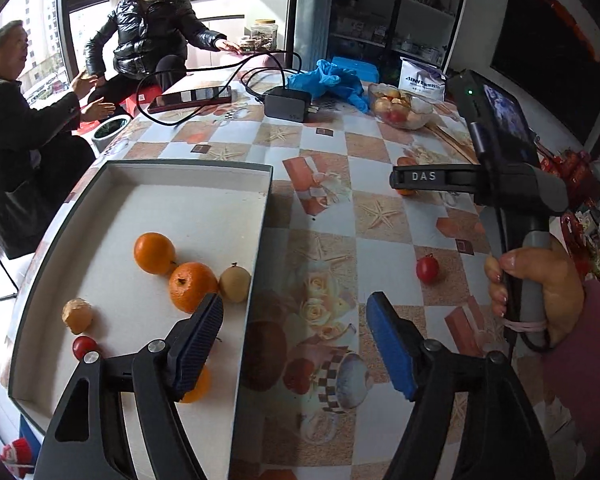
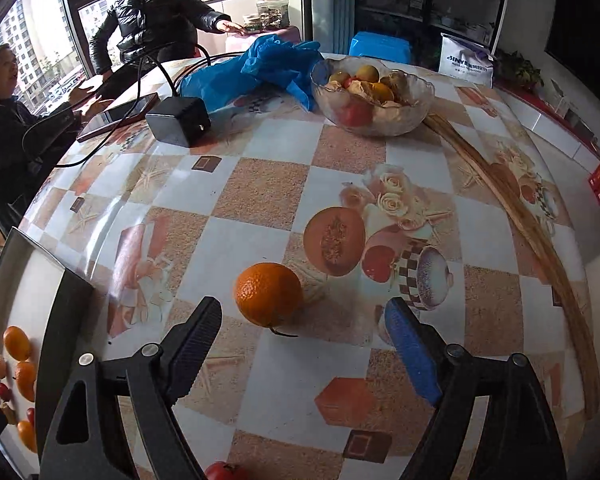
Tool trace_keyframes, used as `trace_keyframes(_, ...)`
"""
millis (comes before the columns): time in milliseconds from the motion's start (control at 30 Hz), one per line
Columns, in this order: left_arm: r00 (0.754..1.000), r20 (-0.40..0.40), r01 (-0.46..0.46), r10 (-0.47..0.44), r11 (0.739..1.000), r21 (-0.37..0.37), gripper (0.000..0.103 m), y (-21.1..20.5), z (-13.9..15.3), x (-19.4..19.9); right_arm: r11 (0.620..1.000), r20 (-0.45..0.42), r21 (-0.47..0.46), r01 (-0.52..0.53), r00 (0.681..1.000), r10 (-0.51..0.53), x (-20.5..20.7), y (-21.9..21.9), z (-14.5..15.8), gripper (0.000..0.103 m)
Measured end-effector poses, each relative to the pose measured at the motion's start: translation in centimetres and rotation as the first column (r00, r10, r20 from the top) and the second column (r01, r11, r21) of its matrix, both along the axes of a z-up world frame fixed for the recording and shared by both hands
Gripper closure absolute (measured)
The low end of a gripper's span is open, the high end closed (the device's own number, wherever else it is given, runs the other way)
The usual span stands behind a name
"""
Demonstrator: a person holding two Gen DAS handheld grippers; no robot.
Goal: Organize fruits
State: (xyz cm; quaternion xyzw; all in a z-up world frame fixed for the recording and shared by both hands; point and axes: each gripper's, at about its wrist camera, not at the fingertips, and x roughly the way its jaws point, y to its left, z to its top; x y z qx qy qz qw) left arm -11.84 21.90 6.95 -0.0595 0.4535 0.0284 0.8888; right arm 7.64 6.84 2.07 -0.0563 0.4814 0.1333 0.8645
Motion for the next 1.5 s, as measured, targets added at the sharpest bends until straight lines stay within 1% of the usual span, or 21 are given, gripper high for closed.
trace_keyframes(100,1.000,-0.015,0.011,-0.011,1.000,0.026,0.025,-1.6,-0.8,1.1,0.999,0.010,0.000,-0.034,0.999,0.034,0.3,1.1,-0.7,0.020)
trace_keyframes(133,1.000,-0.021,0.016,-0.015,0.999,0.033,0.025,-2.1,-1.1,1.5,0.999,0.008,-0.009,-0.044,0.999,0.044,0.4,1.4,-1.0,0.036)
trace_keyframes(167,0.999,-0.026,0.022,-0.021,0.999,0.037,0.025,-2.5,-1.4,1.9,0.998,0.046,-0.040,-0.045,0.998,0.047,0.2,1.8,-0.9,0.047)
trace_keyframes(200,0.999,-0.029,0.024,-0.023,0.999,0.037,0.025,-2.9,-1.8,2.2,0.997,0.047,-0.029,-0.067,0.997,0.069,0.2,2.0,-0.9,0.054)
trace_keyframes(233,0.999,-0.033,0.027,-0.025,0.999,0.036,0.025,-3.3,-2.1,2.5,0.997,0.051,-0.023,-0.076,0.996,0.077,0.1,1.9,-0.8,0.066)
trace_keyframes(333,0.998,-0.044,0.048,-0.046,0.998,0.033,0.025,-4.8,-3.1,3.6,0.999,0.061,-0.001,-0.052,0.997,0.052,-0.5,0.1,-0.6,0.066)
trace_keyframes(433,0.996,-0.041,0.083,-0.082,0.996,0.031,0.025,-6.8,-3.8,4.8,0.999,0.029,0.041,-0.018,0.999,0.017,-1.9,-3.6,-0.8,0.066)
trace_keyframes(567,0.992,-0.011,0.126,-0.126,0.991,0.043,0.025,-9.4,-4.7,6.6,0.999,0.043,0.050,0.020,0.999,-0.022,-5.6,-8.5,-0.5,0.066)
trace_keyframes(633,0.991,-0.033,0.134,-0.132,0.989,0.062,0.027,-10.4,-5.6,7.5,0.997,0.040,0.063,0.051,0.998,-0.054,-7.3,-10.5,-0.5,0.066)
trace_keyframes(667,0.991,-0.044,0.131,-0.128,0.989,0.070,0.032,-10.7,-6.0,7.9,0.995,0.036,0.072,0.070,0.997,-0.073,-8.2,-11.4,-0.5,0.066)
trace_keyframes(700,0.993,-0.015,0.122,-0.121,0.989,0.086,0.047,-11.0,-5.9,7.9,0.993,0.032,0.081,0.088,0.995,-0.091,-9.0,-12.2,-0.5,0.066)
trace_keyframes(733,0.992,-0.006,0.129,-0.129,0.989,0.076,0.056,-11.1,-5.8,7.9,0.991,0.030,0.085,0.102,0.994,-0.105,-9.8,-12.9,-0.6,0.066)
trace_keyframes(767,0.991,-0.007,0.133,-0.133,0.988,0.074,0.075,-11.1,-5.7,7.8,0.990,0.031,0.084,0.114,0.993,-0.117,-10.6,-13.3,-0.6,0.066)
trace_keyframes(867,0.993,-0.008,0.119,-0.118,0.990,0.071,0.075,-10.7,-5.7,6.8,0.988,0.043,0.081,0.132,0.990,-0.136,-12.9,-13.8,-0.8,0.066)
trace_keyframes(1000,0.996,0.025,0.080,-0.083,0.993,0.088,0.075,-9.8,-5.8,2.6,0.987,0.073,0.074,0.145,0.986,-0.151,-15.8,-13.5,-0.9,0.066)
trace_keyframes(1067,0.997,0.044,0.064,-0.068,0.995,0.081,0.075,-9.2,-5.9,0.7,0.988,0.104,0.054,0.144,0.983,-0.149,-17.0,-13.3,-1.1,0.066)
trace_keyframes(1133,0.995,0.073,0.055,-0.062,0.994,0.096,0.075,-9.1,-6.1,-0.5,0.990,0.144,0.026,0.140,0.979,-0.143,-17.6,-12.7,-1.4,0.066)
trace_keyframes(1200,0.994,0.094,0.054,-0.064,0.993,0.110,0.075,-9.2,-6.2,-0.8,0.990,0.167,0.011,0.141,0.976,-0.141,-17.9,-12.4,-1.4,0.066)
trace_keyframes(1400,0.992,0.106,0.056,-0.071,0.988,0.142,0.075,-9.7,-6.3,-0.9,0.980,0.158,0.050,0.191,0.968,-0.196,-17.6,-13.5,-1.5,0.066)
trace_keyframes(1500,0.990,0.108,0.072,-0.088,0.988,0.139,0.075,-9.7,-6.3,-1.0,0.978,0.162,0.031,0.208,0.964,-0.211,-17.6,-13.4,-1.5,0.066)
